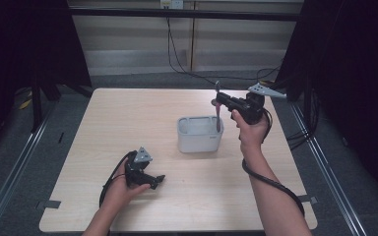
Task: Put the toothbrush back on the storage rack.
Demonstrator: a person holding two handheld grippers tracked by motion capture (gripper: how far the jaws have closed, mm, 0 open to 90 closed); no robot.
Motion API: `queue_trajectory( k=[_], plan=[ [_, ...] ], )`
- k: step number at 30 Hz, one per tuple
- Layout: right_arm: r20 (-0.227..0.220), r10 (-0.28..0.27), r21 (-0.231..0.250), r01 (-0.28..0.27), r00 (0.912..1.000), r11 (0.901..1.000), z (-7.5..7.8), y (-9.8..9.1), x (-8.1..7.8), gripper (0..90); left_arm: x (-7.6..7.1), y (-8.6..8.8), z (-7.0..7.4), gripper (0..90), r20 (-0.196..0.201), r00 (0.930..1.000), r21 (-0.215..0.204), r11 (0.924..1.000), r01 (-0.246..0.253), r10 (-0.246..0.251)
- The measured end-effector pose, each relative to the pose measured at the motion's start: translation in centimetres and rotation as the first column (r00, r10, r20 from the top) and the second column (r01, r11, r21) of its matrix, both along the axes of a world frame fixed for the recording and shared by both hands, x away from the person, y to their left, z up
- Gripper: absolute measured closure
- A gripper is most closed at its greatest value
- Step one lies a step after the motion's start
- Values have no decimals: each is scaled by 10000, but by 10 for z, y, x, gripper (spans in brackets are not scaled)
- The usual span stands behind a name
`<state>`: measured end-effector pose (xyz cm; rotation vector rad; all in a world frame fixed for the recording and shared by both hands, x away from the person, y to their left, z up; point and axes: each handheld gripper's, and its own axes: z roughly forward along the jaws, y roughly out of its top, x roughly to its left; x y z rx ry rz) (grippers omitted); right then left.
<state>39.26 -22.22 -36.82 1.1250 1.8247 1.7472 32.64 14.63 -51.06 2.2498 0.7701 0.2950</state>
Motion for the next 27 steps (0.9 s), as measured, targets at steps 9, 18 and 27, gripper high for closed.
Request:
queue_trajectory(
  k=[9,18,27],
  plan=[
    [-73,144,86,-143,9999,9999,-11,-1,-3,843,0,0,0,38,4,10000,6,10000,6,-6],
    [-209,128,235,-123,9997,9996,-20,-4,-5,842,0,0,0,38,2,10000,5,10000,5,-5],
    [-251,157,164,-153,9996,9997,-26,-6,-8,840,0,0,0,38,0,10000,1,10000,-3,3]
  ],
)
